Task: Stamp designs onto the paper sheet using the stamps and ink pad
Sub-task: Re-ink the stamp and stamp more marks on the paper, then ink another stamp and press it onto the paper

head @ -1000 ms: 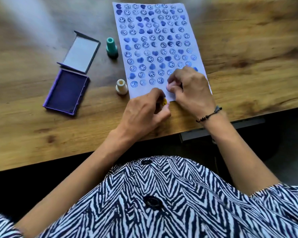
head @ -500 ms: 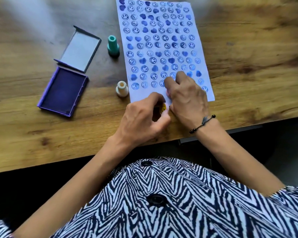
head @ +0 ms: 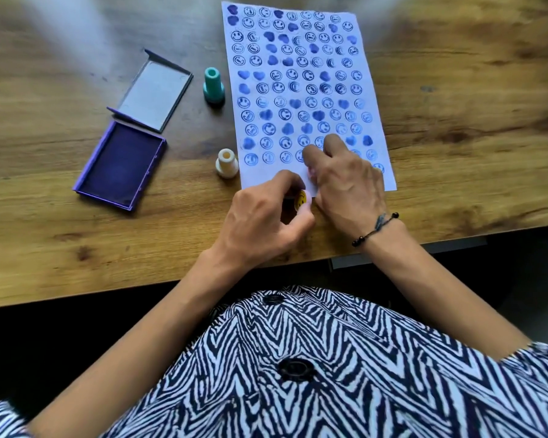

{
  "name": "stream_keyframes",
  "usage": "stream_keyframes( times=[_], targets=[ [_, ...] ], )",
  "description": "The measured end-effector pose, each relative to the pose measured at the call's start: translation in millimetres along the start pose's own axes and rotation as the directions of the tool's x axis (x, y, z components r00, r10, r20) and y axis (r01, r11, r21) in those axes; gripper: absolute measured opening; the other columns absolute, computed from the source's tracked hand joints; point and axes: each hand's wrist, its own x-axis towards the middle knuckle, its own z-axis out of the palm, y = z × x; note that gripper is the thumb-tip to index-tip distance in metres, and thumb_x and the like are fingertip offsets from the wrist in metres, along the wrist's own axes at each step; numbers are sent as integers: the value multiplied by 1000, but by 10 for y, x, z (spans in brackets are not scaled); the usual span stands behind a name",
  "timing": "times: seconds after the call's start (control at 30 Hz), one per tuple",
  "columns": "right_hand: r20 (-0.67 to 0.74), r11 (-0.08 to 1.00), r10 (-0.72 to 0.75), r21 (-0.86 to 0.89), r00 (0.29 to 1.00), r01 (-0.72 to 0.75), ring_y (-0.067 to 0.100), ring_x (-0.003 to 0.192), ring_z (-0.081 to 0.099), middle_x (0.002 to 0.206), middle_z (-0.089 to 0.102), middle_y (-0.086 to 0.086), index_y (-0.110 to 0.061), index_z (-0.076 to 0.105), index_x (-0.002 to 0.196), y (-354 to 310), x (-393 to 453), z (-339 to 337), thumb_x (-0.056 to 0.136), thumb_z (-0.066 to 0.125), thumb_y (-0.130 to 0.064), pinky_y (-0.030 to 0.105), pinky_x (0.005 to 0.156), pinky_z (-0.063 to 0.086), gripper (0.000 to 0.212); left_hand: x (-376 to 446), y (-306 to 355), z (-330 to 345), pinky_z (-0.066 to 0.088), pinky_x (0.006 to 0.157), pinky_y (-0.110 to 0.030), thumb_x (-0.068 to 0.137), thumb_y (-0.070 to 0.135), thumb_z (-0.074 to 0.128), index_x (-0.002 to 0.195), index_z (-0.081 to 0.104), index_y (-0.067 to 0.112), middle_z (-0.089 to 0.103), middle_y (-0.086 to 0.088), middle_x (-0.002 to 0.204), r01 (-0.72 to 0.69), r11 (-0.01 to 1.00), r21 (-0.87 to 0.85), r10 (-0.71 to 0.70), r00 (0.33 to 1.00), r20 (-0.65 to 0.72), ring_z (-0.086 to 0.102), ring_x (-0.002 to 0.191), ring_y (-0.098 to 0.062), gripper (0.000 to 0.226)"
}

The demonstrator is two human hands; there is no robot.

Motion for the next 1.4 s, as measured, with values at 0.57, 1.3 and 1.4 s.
stream_keyframes(
  times=[0.57,1.3,1.4],
  targets=[
    [-44,698,342,681,938,-222,14,53,62,66,64,-8,-24,63,80,560,-426,-396,80,64,-11,21,59,49,12,5,44,-12,56,80,-34,80,25,57,94,60,7,73,-10,91,70,995,-74,-70,997,13,70,83,-16,22],
    [-57,499,-17,865,998,58,14,61,68,69,68,3,-17,63,82,-361,-50,-432,79,69,-12,23,60,53,9,-77,195,-473,51,77,-30,81,20,59,100,65,10,69,-9,87,230,770,-595,-367,923,-118,61,77,-14,22],
    [-109,659,-85,740,990,138,21,66,65,70,66,3,-12,65,83,-486,360,-339,77,69,-13,30,65,50,8,35,52,-610,52,84,-25,84,15,60,112,60,10,67,-9,103,312,826,-470,-461,853,-243,62,88,-10,28]
  ],
)
